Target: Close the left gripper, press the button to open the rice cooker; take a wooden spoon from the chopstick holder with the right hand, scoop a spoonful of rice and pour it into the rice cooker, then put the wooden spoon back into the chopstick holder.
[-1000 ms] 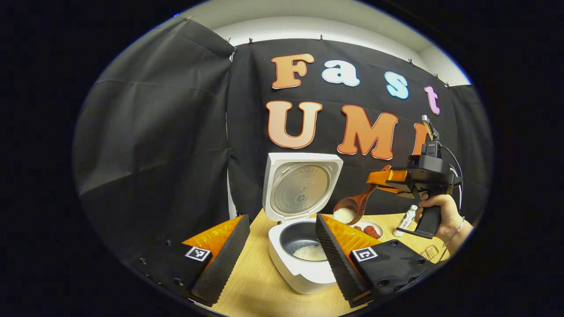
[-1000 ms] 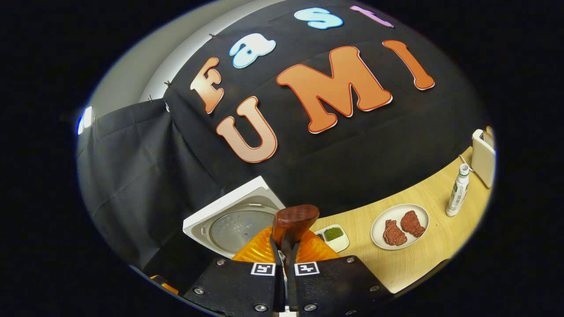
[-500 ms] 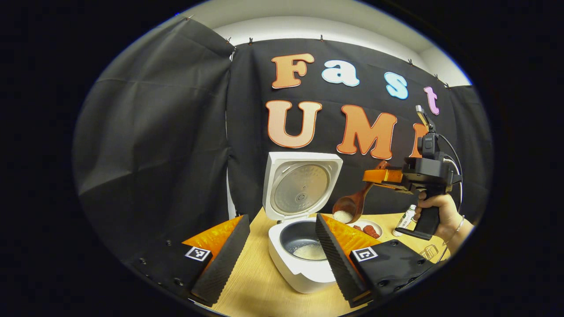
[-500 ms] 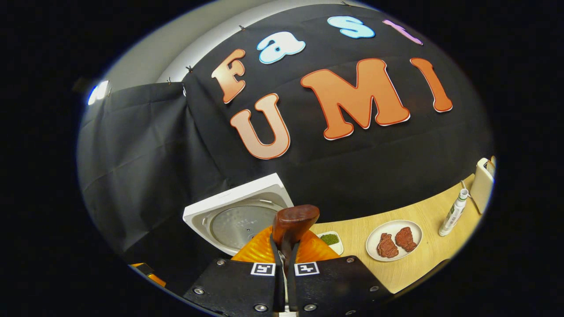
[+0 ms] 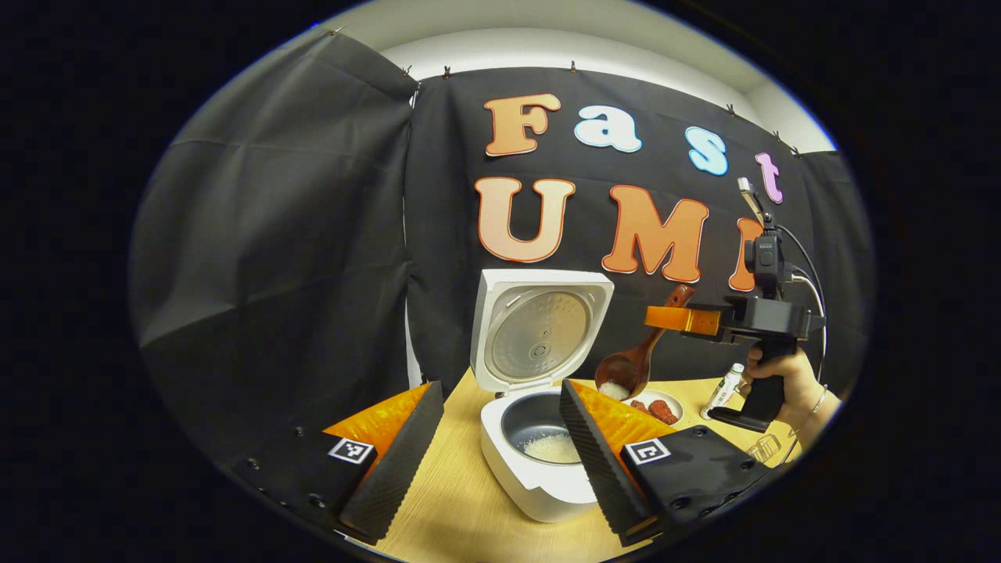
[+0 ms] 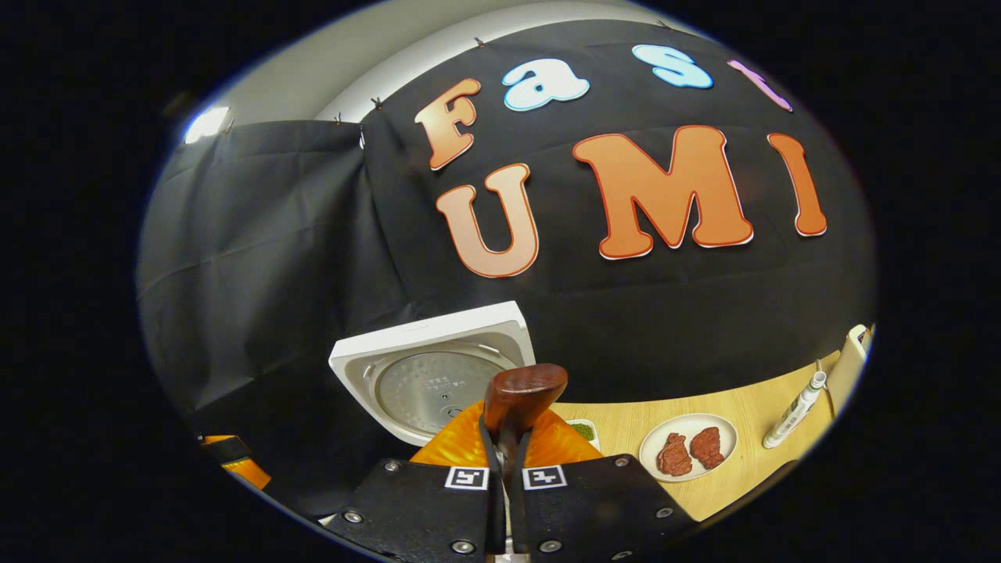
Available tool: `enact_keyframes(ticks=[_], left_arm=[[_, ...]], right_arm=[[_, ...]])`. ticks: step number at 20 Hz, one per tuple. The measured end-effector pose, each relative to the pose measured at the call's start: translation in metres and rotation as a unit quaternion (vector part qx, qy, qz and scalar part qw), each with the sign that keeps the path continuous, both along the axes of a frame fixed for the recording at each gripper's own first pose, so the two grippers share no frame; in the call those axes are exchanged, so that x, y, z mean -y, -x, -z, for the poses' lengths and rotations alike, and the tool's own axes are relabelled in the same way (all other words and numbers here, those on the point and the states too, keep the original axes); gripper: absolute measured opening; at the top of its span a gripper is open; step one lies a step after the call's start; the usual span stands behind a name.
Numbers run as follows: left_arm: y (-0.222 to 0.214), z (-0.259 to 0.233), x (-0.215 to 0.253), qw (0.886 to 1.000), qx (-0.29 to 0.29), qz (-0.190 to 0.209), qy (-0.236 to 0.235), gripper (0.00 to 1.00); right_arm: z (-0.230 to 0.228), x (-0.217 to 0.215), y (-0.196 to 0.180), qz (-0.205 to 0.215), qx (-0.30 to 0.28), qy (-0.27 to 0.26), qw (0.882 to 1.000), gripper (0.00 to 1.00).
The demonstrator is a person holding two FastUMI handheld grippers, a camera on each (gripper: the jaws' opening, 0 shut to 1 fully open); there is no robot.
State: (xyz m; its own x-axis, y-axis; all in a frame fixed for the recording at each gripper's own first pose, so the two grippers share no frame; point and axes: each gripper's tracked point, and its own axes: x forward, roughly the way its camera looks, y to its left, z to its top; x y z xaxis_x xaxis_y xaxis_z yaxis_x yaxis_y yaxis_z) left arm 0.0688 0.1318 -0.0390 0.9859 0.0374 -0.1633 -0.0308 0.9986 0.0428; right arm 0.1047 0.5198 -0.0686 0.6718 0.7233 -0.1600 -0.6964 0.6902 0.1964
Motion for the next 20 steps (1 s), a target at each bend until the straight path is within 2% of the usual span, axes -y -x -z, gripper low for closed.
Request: enact_keyframes(ticks=[7, 13, 20], left_arm=[[-0.003, 0.002, -0.001, 1.000, -0.005, -0.005, -0.001, 1.00], [-0.004, 0.002, 0.003, 1.000, -0.005, -0.009, -0.003, 1.00], [0.000, 0.002, 0.004, 1.000, -0.005, -0.016, -0.007, 1.00]], right_arm=[[-0.001, -0.003, 0.008, -0.023, 0.049, 0.027, 0.998, 0.01], [-0.005, -0.004, 0.016, -0.045, 0.103, 0.055, 0.992, 0.02], [-0.003, -0.005, 0.027, -0.065, 0.139, 0.081, 0.985, 0.02]])
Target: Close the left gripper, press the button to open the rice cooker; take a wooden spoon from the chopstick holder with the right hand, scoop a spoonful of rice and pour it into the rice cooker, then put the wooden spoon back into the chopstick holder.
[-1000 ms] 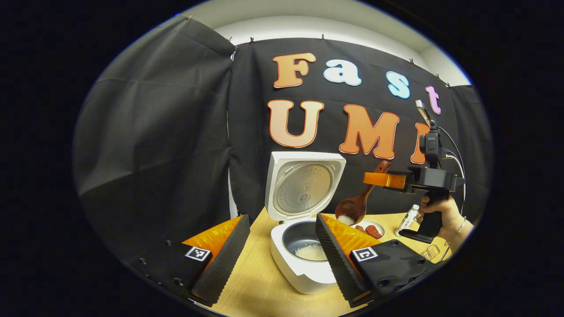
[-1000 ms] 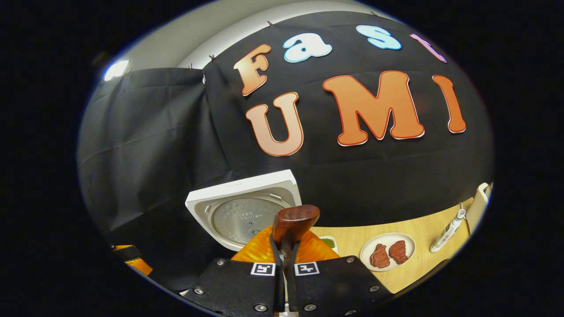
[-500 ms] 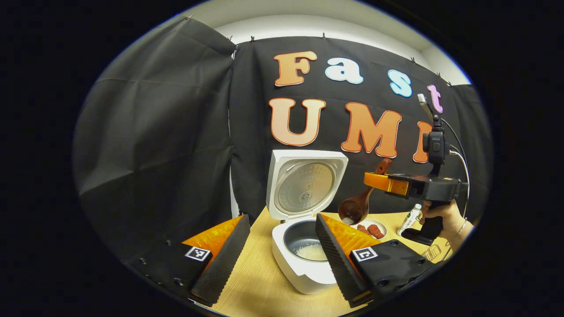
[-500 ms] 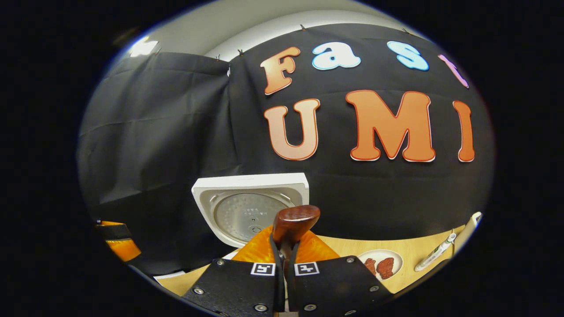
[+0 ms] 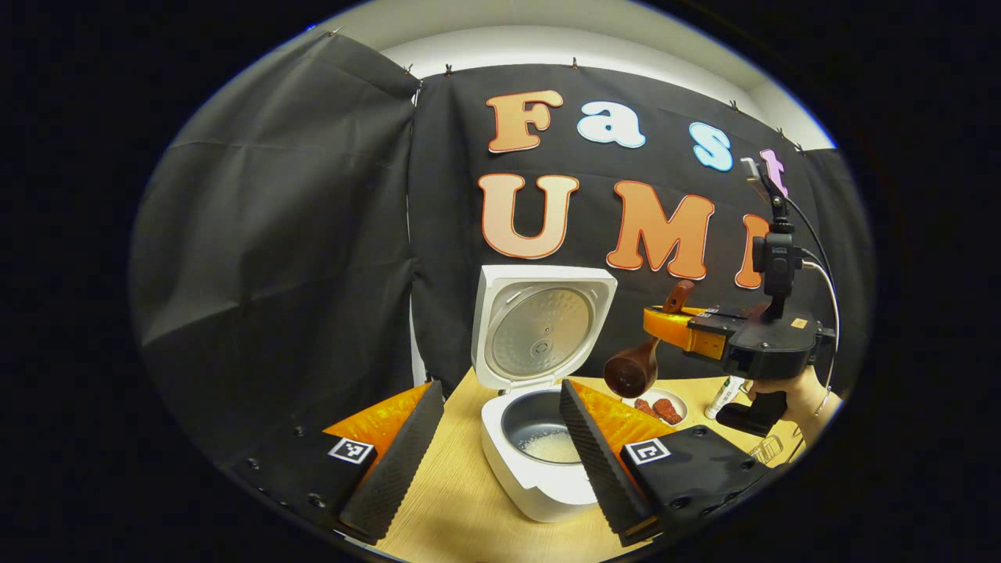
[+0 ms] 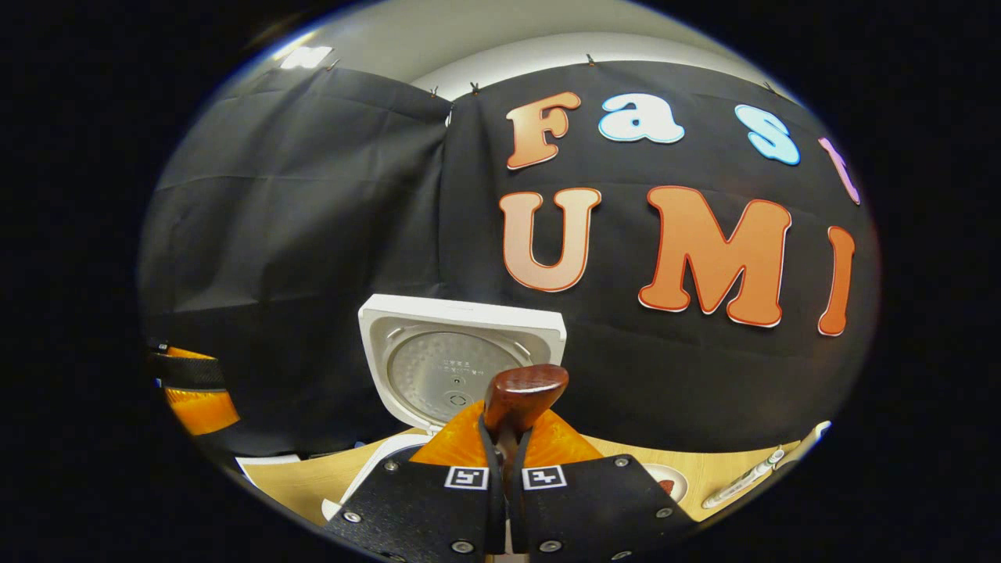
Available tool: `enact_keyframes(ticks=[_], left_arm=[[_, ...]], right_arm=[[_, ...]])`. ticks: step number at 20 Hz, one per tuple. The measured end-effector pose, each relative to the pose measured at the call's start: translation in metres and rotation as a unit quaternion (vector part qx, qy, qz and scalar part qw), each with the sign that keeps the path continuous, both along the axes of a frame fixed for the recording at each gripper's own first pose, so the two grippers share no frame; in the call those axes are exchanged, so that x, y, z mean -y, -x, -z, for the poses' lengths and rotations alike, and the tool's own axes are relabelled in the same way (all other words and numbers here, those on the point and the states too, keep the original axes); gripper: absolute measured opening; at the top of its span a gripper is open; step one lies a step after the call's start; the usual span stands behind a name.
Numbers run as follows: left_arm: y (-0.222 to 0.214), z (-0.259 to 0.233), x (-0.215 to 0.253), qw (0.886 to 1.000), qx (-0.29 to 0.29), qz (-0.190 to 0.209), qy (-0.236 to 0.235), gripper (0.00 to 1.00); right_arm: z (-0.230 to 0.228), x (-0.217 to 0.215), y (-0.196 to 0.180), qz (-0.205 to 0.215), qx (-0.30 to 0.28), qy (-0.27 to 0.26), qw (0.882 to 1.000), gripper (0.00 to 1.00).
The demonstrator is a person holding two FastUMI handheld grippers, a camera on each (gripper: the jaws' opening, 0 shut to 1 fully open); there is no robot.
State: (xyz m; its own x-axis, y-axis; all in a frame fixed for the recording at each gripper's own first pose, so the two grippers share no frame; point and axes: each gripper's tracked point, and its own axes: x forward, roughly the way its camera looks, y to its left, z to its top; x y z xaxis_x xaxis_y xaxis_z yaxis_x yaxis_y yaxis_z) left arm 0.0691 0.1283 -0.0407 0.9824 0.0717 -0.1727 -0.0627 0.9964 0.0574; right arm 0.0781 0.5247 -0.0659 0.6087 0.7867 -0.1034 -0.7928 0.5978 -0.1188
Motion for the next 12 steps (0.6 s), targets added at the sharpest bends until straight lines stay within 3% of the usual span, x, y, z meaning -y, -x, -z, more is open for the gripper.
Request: enact_keyframes(ticks=[5, 12], left_arm=[[0.002, 0.002, 0.000, 1.000, -0.002, -0.006, -0.001, 1.00], [0.005, -0.003, 0.007, 1.000, 0.005, -0.001, 0.005, 1.00]], right_arm=[[0.002, 0.005, -0.001, -0.004, -0.012, -0.007, 1.000, 0.02], [-0.012, 0.033, -0.016, 0.017, -0.088, -0.066, 0.994, 0.02]])
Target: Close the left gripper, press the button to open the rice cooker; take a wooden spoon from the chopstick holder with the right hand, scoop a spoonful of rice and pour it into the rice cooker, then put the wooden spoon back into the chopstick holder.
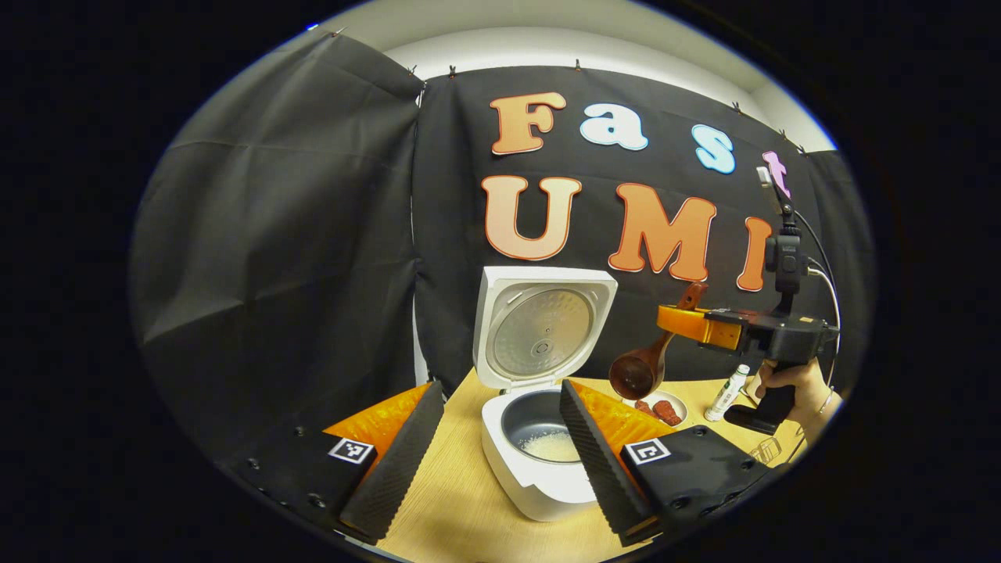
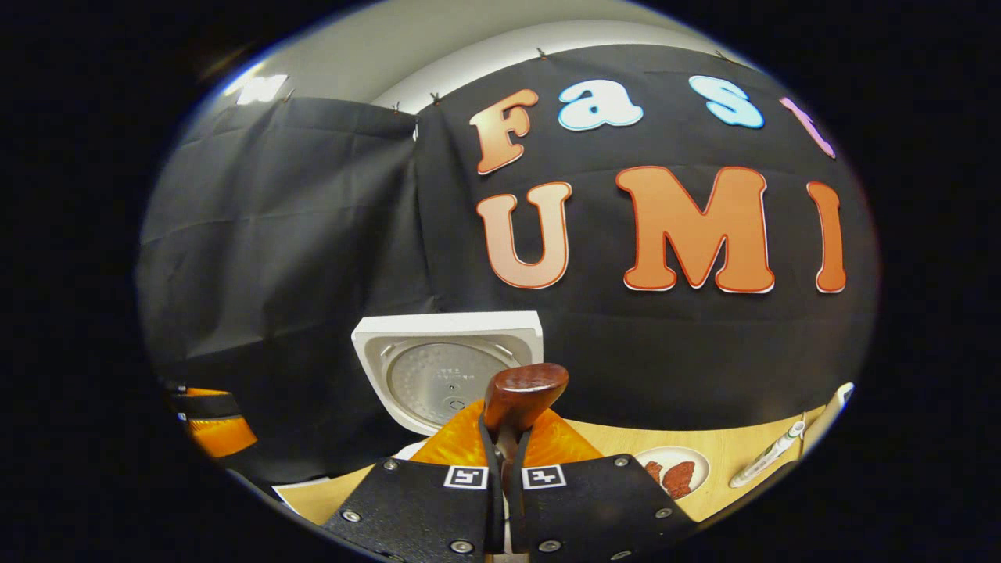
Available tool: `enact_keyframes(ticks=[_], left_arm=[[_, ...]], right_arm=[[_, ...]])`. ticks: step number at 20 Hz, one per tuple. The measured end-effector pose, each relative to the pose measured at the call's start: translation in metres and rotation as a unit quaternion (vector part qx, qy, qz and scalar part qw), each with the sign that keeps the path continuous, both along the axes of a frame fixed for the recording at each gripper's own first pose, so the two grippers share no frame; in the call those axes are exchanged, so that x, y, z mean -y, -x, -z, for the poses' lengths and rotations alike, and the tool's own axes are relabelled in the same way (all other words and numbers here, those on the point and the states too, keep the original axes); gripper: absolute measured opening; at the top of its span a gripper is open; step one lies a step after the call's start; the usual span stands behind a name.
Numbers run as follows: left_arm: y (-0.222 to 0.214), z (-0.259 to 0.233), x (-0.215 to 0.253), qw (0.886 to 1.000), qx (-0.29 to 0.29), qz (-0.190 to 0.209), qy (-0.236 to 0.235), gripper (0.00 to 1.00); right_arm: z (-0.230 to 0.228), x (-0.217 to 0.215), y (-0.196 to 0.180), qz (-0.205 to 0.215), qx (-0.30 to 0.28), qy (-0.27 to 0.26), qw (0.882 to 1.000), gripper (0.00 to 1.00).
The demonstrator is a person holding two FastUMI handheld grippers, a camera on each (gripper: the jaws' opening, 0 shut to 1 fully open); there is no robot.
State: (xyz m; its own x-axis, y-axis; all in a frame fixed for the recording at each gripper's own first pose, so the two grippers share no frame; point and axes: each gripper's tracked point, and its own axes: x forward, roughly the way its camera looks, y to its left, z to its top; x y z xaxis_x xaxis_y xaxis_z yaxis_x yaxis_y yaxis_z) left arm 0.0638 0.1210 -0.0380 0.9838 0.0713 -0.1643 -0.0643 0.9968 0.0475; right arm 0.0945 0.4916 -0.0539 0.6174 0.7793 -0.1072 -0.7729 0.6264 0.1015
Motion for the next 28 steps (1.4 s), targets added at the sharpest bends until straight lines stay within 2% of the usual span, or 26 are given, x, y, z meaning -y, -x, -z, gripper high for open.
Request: enact_keyframes(ticks=[6, 14, 20, 28], left_arm=[[0.000, -0.008, 0.016, 1.000, 0.008, 0.019, 0.002, 1.00], [-0.001, -0.006, 0.040, 0.999, 0.008, 0.046, 0.003, 1.00], [-0.004, -0.007, 0.053, 0.998, 0.009, 0.057, 0.004, 1.00], [-0.011, -0.005, 0.068, 0.998, 0.009, 0.062, 0.006, 1.00]], right_arm=[[-0.015, 0.062, -0.019, 0.052, -0.030, -0.031, 0.998, 0.02], [-0.006, 0.178, -0.041, 0.143, -0.048, -0.041, 0.988, 0.02], [0.011, 0.268, -0.045, 0.212, -0.061, -0.040, 0.975, 0.02], [0.057, 0.373, -0.039, 0.292, -0.099, -0.027, 0.951, 0.02]])
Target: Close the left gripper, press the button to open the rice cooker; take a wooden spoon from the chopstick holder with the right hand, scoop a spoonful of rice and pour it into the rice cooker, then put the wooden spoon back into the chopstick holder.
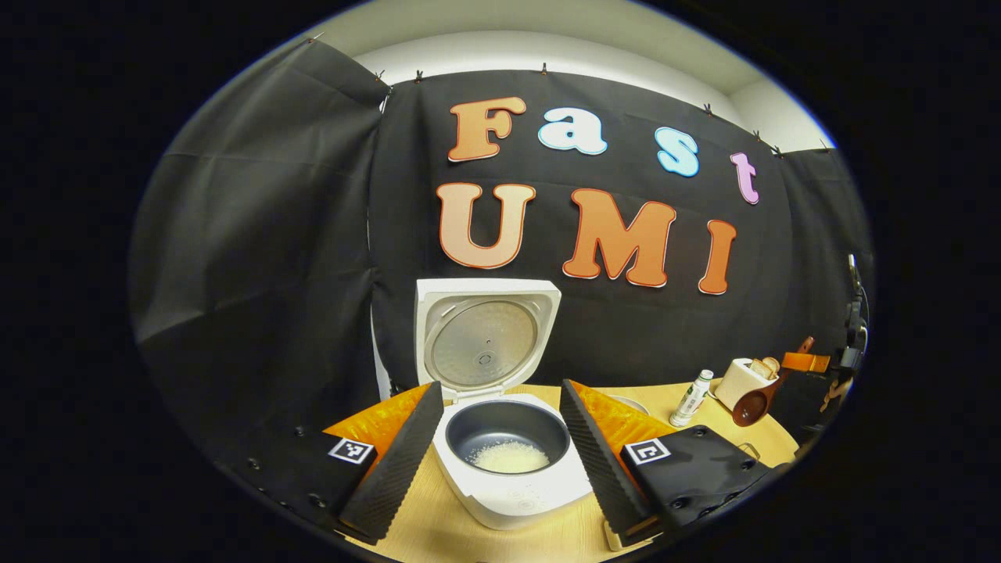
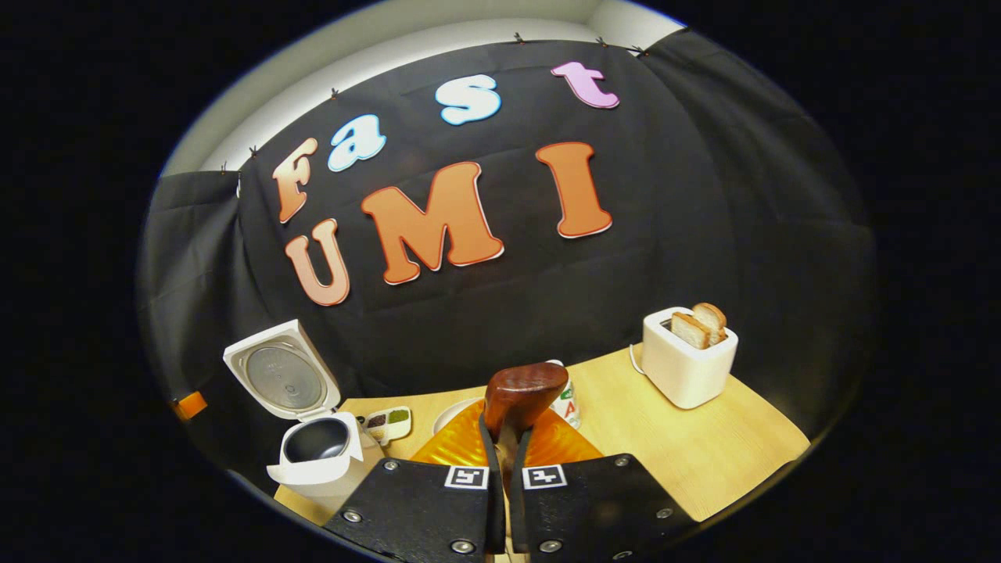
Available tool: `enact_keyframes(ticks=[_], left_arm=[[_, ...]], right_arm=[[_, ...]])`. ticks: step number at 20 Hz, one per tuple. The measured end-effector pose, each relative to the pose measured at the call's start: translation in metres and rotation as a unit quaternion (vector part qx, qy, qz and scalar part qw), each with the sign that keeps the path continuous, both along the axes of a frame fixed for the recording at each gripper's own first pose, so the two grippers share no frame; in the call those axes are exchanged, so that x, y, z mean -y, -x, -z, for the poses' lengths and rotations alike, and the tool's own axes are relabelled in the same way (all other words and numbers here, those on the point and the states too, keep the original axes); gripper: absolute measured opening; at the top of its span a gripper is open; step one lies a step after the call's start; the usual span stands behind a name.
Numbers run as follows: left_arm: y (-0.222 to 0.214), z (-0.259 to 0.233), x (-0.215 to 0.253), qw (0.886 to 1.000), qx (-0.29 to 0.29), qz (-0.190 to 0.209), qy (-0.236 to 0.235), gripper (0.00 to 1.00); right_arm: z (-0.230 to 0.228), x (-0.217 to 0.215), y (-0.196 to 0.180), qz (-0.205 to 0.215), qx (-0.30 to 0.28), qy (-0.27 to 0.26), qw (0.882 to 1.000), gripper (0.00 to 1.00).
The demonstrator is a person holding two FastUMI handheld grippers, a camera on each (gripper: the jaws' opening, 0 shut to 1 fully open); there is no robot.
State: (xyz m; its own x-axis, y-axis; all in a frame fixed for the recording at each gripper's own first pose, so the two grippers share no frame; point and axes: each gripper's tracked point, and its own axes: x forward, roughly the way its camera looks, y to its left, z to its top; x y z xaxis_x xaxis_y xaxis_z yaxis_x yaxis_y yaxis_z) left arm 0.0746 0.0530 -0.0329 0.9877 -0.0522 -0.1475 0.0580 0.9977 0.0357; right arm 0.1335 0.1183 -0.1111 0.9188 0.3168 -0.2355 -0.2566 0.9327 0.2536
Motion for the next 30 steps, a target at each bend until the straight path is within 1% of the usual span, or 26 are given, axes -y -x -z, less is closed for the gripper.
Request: enact_keyframes(ticks=[5, 8, 12, 17, 21, 23, 24, 25, 26, 27, 28, 29, 30], left_arm=[[-0.004, 0.003, 0.013, 1.000, -0.005, 0.003, 0.001, 1.00], [-0.005, 0.004, 0.020, 1.000, -0.008, 0.004, -0.001, 1.00], [-0.003, 0.003, 0.026, 1.000, -0.006, 0.003, 0.004, 1.00], [-0.001, -0.005, 0.019, 1.000, 0.003, -0.021, -0.003, 1.00], [-0.005, -0.013, 0.017, 1.000, 0.010, -0.027, -0.012, 1.00], [-0.011, -0.022, 0.016, 0.999, 0.017, -0.031, -0.015, 1.00], [-0.016, -0.027, 0.015, 0.999, 0.021, -0.033, -0.016, 1.00], [-0.022, -0.032, 0.016, 0.999, 0.021, -0.034, -0.015, 1.00], [-0.029, -0.036, 0.018, 0.999, 0.022, -0.033, -0.011, 1.00], [-0.037, -0.042, 0.021, 0.999, 0.025, -0.033, -0.008, 1.00], [-0.045, -0.050, 0.024, 0.999, 0.030, -0.031, -0.008, 1.00], [-0.052, -0.061, 0.027, 0.999, 0.038, -0.030, -0.015, 1.00], [-0.059, -0.070, 0.030, 0.998, 0.047, -0.028, -0.026, 1.00]], right_arm=[[0.039, 0.046, 0.012, 0.036, -0.038, -0.005, 0.999, 0.02], [0.062, 0.062, 0.020, 0.048, -0.059, -0.007, 0.997, 0.02], [0.099, 0.070, 0.023, 0.054, -0.091, -0.005, 0.994, 0.02], [0.144, 0.066, 0.019, 0.046, -0.131, -0.018, 0.990, 0.02], [0.168, 0.073, 0.017, 0.050, -0.155, -0.028, 0.986, 0.02], [0.168, 0.072, 0.018, 0.052, -0.164, -0.039, 0.984, 0.07], [0.168, 0.072, 0.021, 0.050, -0.171, -0.044, 0.983, 0.13], [0.166, 0.074, 0.023, 0.051, -0.171, -0.046, 0.983, 0.16], [0.165, 0.079, 0.021, 0.059, -0.167, -0.039, 0.983, 0.23], [0.163, 0.083, 0.021, 0.065, -0.164, -0.030, 0.984, 0.32], [0.160, 0.088, 0.022, 0.070, -0.159, -0.020, 0.985, 0.54], [0.155, 0.091, 0.025, 0.074, -0.152, -0.010, 0.986, 0.68], [0.149, 0.095, 0.026, 0.079, -0.148, 0.001, 0.986, 0.88]])
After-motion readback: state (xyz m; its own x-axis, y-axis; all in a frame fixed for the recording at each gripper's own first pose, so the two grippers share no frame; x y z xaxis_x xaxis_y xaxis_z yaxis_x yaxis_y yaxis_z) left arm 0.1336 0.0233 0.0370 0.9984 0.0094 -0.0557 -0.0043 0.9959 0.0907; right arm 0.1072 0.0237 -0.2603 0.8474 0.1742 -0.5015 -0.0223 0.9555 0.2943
